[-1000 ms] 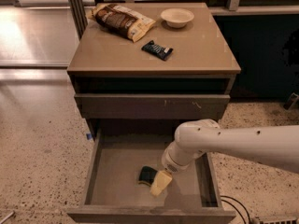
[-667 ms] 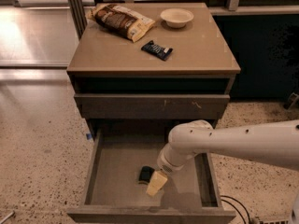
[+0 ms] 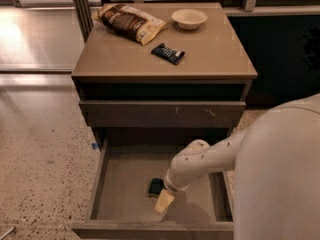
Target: Pick sponge from middle drawer and place on counter
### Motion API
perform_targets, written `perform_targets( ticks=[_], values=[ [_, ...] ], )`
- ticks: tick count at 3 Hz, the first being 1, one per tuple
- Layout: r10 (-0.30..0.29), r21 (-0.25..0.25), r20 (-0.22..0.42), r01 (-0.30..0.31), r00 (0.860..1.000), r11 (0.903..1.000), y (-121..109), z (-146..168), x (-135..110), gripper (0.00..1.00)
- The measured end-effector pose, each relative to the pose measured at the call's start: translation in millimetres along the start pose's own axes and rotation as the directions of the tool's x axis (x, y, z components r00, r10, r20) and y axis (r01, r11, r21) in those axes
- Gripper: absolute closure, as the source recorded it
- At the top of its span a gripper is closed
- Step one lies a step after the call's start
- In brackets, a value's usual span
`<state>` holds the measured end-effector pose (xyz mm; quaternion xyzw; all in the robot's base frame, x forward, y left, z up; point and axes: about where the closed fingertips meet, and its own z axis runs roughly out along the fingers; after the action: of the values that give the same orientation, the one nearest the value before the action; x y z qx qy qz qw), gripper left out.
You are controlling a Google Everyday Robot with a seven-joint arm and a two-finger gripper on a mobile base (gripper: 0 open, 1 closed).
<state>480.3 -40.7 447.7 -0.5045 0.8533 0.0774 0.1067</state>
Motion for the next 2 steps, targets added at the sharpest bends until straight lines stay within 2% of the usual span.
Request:
perform_targets(
  ticks=[1, 2],
  values=[
    [0.119, 0.035, 0.01, -0.12, 0.993, 0.9922, -18.6, 28.3, 1.7, 0.0],
    [0.27, 0.008, 0.065, -0.271, 0.961, 0.9624, -19.7, 60.0, 0.1, 0.0]
  ],
)
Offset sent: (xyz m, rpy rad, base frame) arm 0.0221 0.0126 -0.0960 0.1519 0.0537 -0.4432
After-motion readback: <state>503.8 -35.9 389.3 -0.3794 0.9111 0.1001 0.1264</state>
